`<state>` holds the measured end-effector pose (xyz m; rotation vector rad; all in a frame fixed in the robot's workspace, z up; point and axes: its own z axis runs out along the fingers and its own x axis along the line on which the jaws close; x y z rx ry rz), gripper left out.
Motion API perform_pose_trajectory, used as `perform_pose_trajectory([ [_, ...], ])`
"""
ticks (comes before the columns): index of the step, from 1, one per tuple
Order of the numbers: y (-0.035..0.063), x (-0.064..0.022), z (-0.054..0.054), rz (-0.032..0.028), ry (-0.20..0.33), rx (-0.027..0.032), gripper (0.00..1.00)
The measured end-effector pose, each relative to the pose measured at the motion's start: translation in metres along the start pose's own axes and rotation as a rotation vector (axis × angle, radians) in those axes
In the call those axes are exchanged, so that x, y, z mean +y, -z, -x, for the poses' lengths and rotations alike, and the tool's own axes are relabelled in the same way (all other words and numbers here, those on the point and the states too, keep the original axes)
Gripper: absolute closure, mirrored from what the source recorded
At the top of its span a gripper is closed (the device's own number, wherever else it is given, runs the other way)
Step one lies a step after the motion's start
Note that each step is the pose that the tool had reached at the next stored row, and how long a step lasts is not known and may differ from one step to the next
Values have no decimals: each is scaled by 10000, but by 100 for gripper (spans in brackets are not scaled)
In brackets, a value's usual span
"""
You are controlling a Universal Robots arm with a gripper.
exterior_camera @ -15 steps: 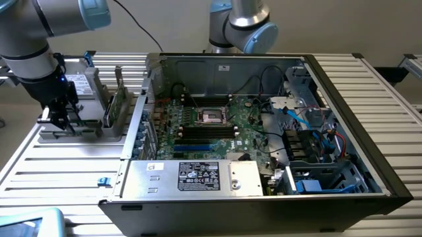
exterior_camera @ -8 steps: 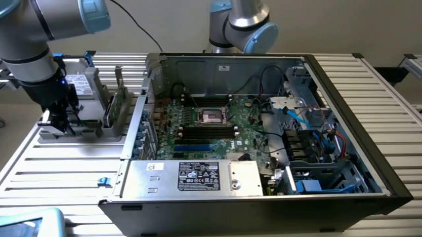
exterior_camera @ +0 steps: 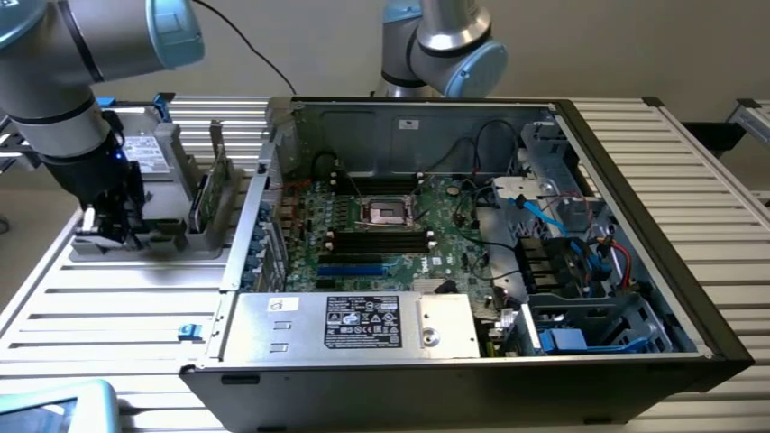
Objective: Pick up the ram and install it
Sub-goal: 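Pick up the ram and move it above insertion slot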
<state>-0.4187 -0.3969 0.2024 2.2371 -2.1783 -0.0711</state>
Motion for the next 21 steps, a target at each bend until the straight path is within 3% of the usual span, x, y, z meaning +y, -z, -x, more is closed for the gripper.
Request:
perform_pose_trajectory([
  [1,-8,0,0,0,0,0,67],
  [10,-52,-2,-1,1,0,0,67],
  [13,-55,-1,0,2,0,-2,82],
  [15,-55,-1,0,3,-1,0,86],
  [21,-40,0,0,-9,2,-50,86],
])
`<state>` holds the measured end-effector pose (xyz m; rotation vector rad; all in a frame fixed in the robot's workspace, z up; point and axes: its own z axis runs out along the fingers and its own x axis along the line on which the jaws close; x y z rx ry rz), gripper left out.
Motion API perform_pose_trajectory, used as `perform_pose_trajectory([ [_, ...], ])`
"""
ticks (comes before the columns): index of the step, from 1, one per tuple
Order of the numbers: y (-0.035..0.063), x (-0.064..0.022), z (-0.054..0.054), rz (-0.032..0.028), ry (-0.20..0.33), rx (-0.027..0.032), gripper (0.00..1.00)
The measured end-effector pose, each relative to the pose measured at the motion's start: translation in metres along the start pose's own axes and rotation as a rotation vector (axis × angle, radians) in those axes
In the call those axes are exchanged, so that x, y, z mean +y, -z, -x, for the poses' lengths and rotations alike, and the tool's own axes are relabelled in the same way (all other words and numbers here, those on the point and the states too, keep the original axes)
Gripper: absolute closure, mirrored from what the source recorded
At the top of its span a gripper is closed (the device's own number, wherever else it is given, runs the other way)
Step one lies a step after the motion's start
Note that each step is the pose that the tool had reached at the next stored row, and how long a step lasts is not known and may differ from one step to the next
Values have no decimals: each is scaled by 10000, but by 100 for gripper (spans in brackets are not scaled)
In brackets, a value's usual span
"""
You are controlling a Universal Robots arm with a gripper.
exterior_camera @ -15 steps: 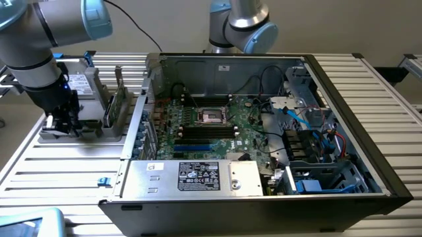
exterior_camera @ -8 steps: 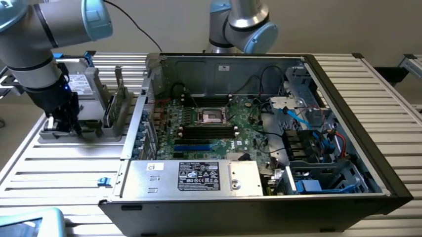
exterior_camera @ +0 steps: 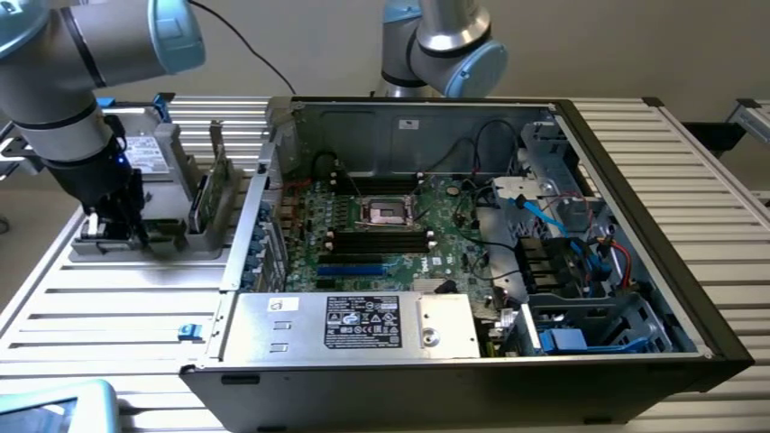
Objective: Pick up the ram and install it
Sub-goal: 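Pick up the ram and move it above insertion slot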
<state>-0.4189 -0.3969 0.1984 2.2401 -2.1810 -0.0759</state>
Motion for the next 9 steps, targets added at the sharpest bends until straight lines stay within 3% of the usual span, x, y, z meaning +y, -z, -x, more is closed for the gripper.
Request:
perform_pose_trajectory([
  [4,115,8,3,1,2,-60,86],
  [9,308,16,8,0,3,-81,86],
])
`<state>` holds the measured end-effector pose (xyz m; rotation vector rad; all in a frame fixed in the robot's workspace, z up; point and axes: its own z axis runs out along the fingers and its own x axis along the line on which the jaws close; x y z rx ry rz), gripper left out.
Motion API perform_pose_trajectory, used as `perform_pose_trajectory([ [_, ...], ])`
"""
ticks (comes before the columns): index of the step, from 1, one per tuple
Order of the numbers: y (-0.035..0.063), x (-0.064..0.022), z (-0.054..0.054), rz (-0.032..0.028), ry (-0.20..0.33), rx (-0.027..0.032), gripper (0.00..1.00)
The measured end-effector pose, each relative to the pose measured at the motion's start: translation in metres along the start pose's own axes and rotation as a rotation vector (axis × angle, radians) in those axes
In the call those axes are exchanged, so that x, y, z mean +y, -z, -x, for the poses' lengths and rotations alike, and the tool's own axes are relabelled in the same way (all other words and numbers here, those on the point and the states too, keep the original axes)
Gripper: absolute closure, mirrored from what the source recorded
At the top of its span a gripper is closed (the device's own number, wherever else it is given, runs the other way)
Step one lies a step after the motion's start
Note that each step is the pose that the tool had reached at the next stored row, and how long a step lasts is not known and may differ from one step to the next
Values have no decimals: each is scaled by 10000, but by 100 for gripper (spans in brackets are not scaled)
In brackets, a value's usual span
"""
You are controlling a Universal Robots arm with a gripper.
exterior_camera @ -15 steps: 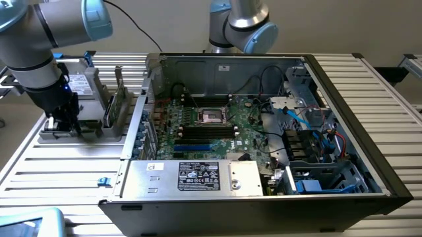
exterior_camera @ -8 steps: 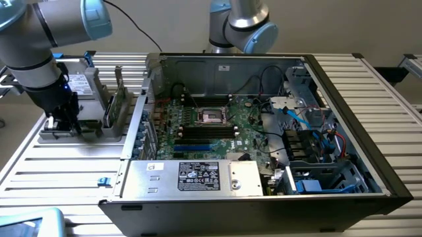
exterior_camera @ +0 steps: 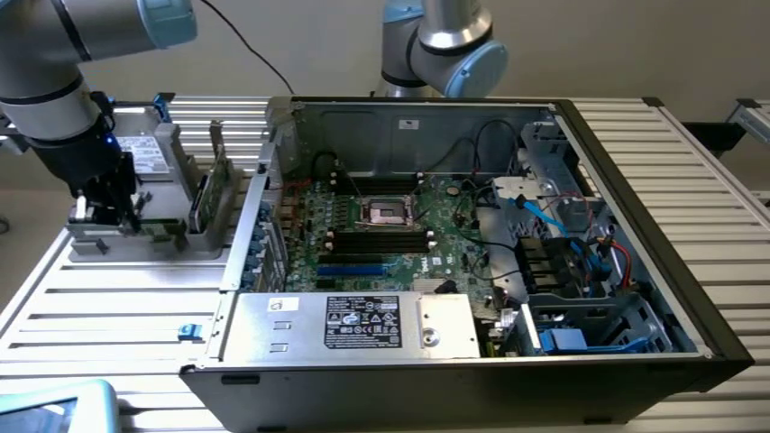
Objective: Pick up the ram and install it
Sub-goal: 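Pick up the ram and move it above insertion slot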
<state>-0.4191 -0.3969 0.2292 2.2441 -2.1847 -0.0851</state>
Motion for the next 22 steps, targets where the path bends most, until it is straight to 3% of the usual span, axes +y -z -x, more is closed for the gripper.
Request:
perform_pose_trajectory([
  [11,492,20,16,0,7,-2,86],
  [18,812,-22,24,0,54,-6,86],
  [22,999,-68,17,-1,108,-131,86],
])
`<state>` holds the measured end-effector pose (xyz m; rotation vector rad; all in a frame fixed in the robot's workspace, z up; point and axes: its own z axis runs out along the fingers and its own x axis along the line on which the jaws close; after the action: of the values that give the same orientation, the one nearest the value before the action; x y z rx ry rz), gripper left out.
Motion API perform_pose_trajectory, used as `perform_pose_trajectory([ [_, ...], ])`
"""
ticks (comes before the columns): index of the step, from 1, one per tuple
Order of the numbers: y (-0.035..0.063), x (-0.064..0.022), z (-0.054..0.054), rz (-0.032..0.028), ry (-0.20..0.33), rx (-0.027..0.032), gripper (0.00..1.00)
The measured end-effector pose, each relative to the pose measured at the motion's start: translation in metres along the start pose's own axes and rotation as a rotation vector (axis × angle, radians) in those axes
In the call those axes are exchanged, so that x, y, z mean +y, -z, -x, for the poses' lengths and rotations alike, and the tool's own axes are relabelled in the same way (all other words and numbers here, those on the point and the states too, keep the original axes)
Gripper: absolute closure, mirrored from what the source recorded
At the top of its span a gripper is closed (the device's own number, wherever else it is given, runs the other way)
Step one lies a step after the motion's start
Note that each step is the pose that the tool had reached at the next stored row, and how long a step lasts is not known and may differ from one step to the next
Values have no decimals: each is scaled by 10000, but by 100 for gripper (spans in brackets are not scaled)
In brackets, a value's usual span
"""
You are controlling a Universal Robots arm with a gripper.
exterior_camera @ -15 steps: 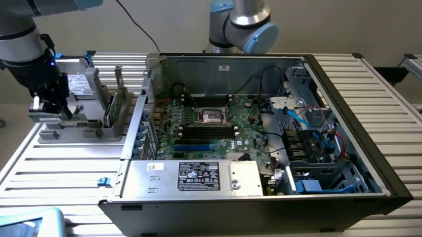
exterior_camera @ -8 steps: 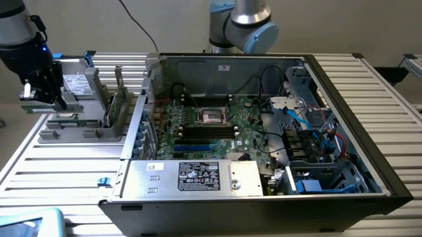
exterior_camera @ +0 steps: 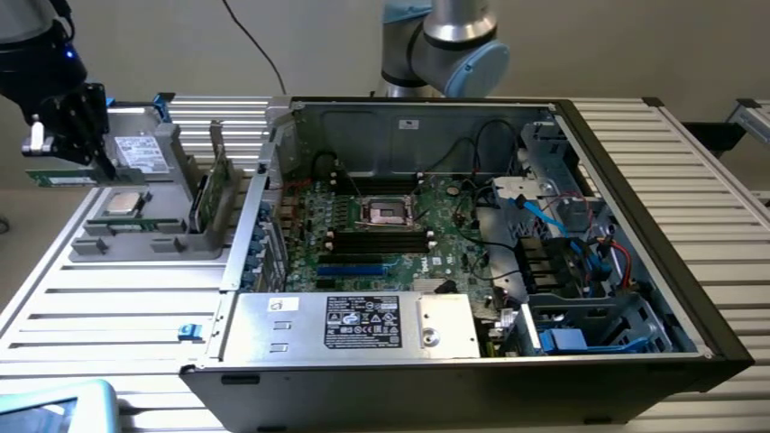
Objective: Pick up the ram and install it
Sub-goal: 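Pick up the ram and move it above insertion slot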
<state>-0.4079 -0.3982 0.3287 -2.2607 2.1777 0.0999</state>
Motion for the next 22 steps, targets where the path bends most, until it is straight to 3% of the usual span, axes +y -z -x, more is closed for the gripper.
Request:
perform_pose_trajectory([
  [3,137,-51,-8,-5,23,-158,86],
  [4,184,-80,-11,-5,26,-182,86],
  [8,338,-240,-22,15,25,-185,86],
  [22,746,-800,-49,192,14,-192,86],
])
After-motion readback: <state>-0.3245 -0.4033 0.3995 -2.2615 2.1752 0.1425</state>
